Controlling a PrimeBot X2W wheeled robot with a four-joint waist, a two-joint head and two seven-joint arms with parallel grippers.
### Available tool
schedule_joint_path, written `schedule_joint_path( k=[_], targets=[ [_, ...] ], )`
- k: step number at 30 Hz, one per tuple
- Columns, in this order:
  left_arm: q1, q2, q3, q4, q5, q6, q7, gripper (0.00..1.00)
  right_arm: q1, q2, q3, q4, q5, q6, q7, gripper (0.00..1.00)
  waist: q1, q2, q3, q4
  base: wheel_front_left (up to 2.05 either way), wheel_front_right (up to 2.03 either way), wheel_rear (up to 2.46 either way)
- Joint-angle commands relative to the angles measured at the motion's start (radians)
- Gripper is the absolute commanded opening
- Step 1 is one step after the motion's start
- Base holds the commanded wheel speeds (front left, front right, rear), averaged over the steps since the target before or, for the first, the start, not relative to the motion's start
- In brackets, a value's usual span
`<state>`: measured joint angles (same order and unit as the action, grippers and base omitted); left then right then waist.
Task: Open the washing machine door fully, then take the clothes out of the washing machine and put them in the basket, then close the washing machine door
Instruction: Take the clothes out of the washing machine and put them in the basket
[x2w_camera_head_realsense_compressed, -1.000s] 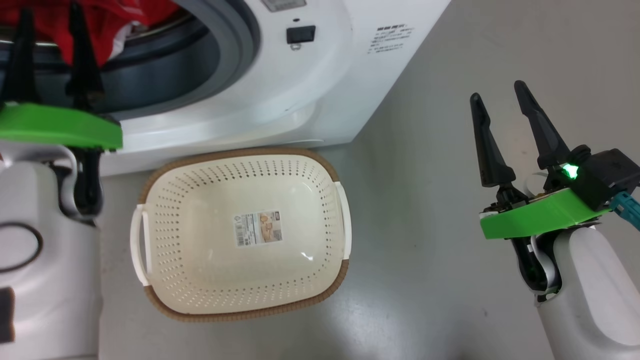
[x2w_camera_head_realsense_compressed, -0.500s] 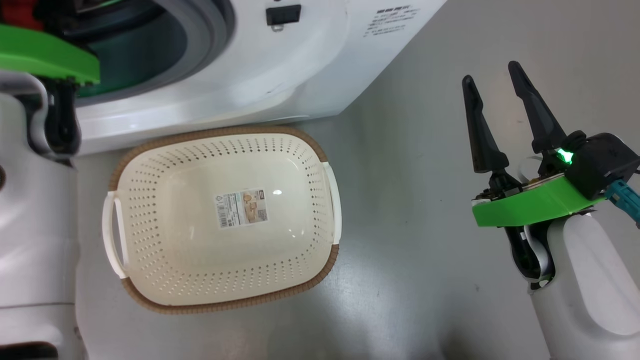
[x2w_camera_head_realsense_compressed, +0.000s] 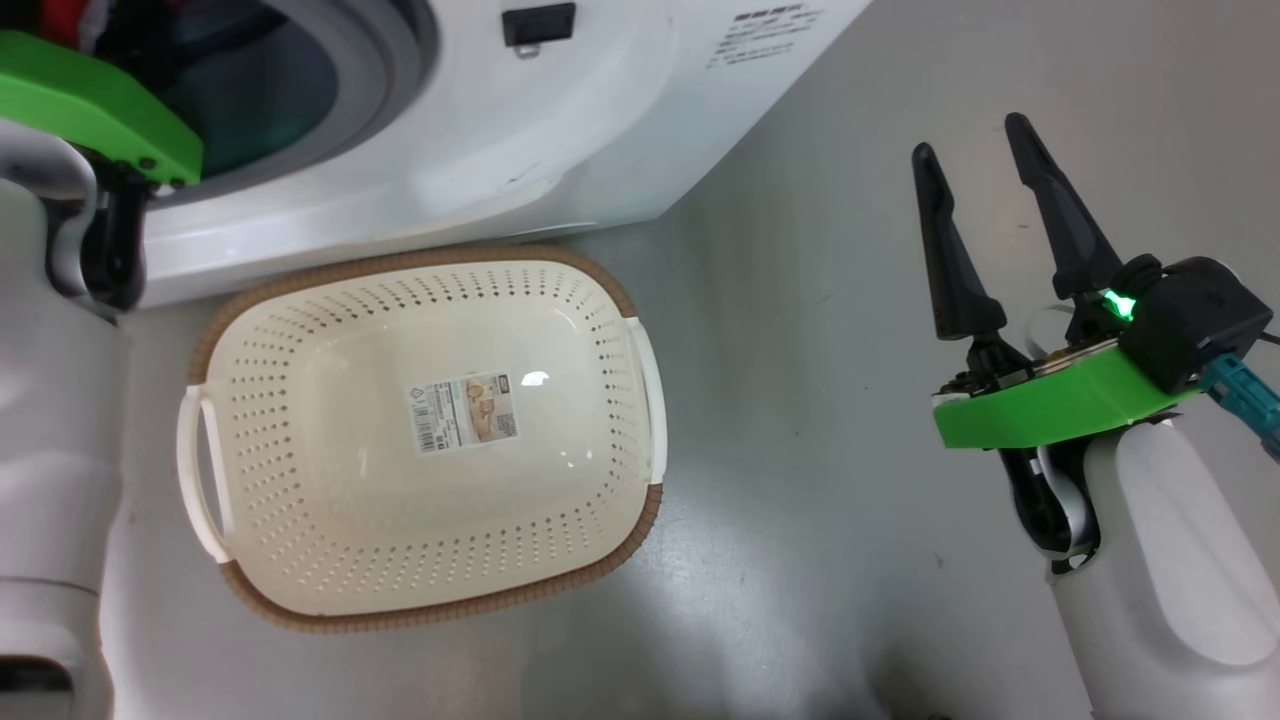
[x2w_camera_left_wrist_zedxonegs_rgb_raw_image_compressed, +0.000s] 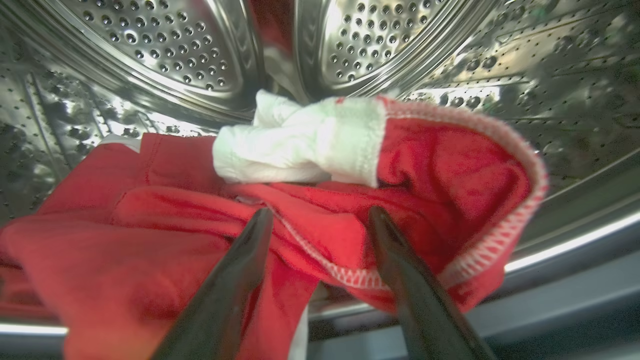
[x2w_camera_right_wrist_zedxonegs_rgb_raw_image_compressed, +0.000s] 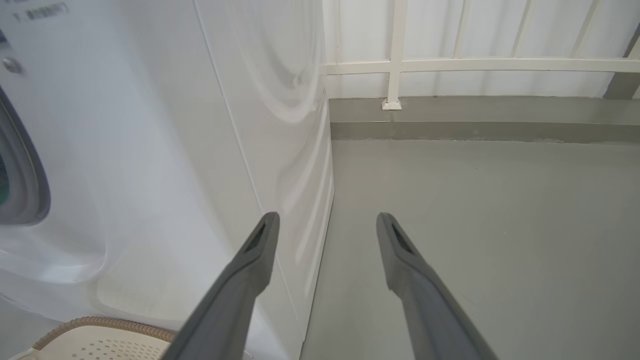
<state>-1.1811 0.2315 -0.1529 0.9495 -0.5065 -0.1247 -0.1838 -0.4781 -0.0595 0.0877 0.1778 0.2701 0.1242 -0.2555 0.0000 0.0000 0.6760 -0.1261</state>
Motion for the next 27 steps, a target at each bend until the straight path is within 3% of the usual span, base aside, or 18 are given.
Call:
schedule_joint_path(
  k=[1, 7, 8, 9, 10, 11, 27],
  targets=[
    [-0.026, 0.051, 0.002, 0.01, 0.018, 0.006, 0.01, 1.0, 0.005, 0.007, 0.029, -0.029, -0.005, 0.007, -0.006, 1.0, 0.0, 0.0, 0.001, -0.006, 0.0, 0.0, 0.0],
    [-0.058, 0.067, -0.027, 0.08, 0.049, 0.02, 0.001, 1.0, 0.013, 0.008, 0.045, -0.037, 0.003, 0.007, -0.006, 1.0, 0.0, 0.0, -0.005, -0.024, 0.0, 0.0, 0.0],
    [-0.062, 0.068, -0.034, 0.092, 0.053, 0.022, 0.005, 0.93, 0.015, 0.009, 0.046, -0.04, 0.005, 0.007, -0.006, 1.0, 0.0, 0.0, -0.006, -0.027, 0.0, 0.0, 0.0],
    [-0.066, 0.07, -0.039, 0.102, 0.059, 0.024, 0.005, 0.43, 0.017, 0.009, 0.046, -0.041, 0.006, 0.007, -0.006, 1.0, 0.0, 0.0, -0.007, -0.029, 0.0, 0.0, 0.0],
    [-0.066, 0.07, -0.039, 0.102, 0.059, 0.024, 0.005, 0.43, 0.017, 0.009, 0.046, -0.041, 0.006, 0.007, -0.006, 1.0, 0.0, 0.0, -0.007, -0.029, 0.0, 0.0, 0.0],
    [-0.07, 0.071, -0.045, 0.113, 0.062, 0.023, 0.01, 0.0, 0.018, 0.009, 0.046, -0.042, 0.006, 0.007, -0.006, 1.0, 0.0, 0.0, -0.009, -0.031, 0.0, 0.0, 0.0],
    [-0.071, 0.056, -0.041, 0.136, 0.05, 0.041, -0.067, 0.0, 0.043, 0.009, 0.046, -0.053, 0.011, 0.007, -0.006, 1.0, 0.0, 0.0, -0.046, -0.012, 0.0, 0.0, 0.0]
  ],
)
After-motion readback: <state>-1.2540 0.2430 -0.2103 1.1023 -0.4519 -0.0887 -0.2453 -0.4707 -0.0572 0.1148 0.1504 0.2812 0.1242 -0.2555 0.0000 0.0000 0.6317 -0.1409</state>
